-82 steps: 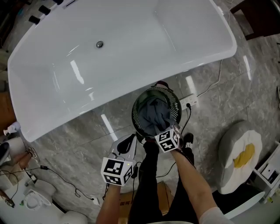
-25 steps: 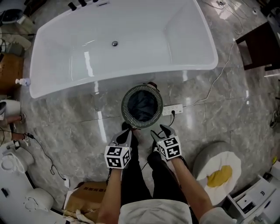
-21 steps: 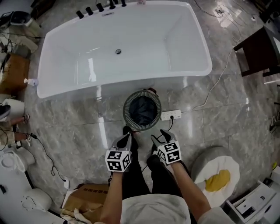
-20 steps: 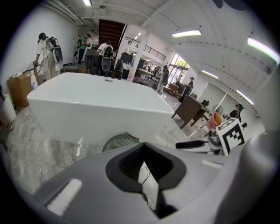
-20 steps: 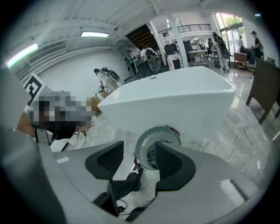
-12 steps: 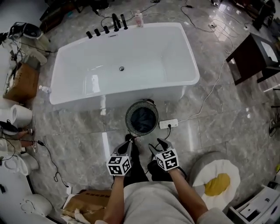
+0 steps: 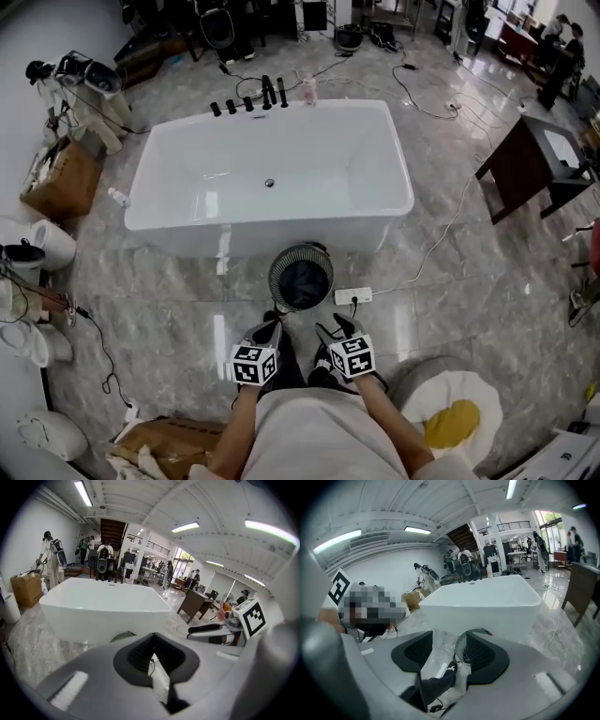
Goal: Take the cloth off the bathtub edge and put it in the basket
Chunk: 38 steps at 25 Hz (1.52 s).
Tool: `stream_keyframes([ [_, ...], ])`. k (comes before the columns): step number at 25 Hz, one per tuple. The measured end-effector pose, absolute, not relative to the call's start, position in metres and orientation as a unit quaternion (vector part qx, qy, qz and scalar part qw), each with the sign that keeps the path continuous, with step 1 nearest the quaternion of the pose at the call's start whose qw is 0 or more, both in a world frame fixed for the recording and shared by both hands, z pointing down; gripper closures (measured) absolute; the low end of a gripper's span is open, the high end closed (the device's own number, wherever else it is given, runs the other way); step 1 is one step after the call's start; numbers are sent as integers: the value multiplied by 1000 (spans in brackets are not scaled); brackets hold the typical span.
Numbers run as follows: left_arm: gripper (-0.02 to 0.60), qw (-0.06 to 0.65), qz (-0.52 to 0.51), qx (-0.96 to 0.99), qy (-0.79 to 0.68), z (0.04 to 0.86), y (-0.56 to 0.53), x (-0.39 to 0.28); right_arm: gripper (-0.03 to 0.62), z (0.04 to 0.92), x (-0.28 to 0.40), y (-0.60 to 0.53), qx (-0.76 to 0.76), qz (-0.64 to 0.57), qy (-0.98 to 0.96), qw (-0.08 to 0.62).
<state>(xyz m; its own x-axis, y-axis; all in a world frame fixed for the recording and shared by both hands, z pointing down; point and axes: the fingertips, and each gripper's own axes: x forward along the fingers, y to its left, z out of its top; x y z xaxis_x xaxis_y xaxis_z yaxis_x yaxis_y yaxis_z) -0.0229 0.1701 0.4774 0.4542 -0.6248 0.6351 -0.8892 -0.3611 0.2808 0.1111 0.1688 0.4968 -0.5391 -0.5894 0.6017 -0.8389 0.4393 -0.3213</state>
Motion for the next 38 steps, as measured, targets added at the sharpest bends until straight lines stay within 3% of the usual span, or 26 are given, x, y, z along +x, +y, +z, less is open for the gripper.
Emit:
stream_keyframes([
  [15,524,297,215,816,-447,479,194,-3,375,488,126,188,468,291,-814,183],
  [20,524,295,210,821,-442,478,194,2,453,481,130,190,476,286,-814,171],
  [25,524,292,213,820,-444,478,196,1,585,478,132,195,476,286,-816,159],
  [38,523,287,219,819,-446,476,201,-3,592,479,133,198,477,290,-814,161],
])
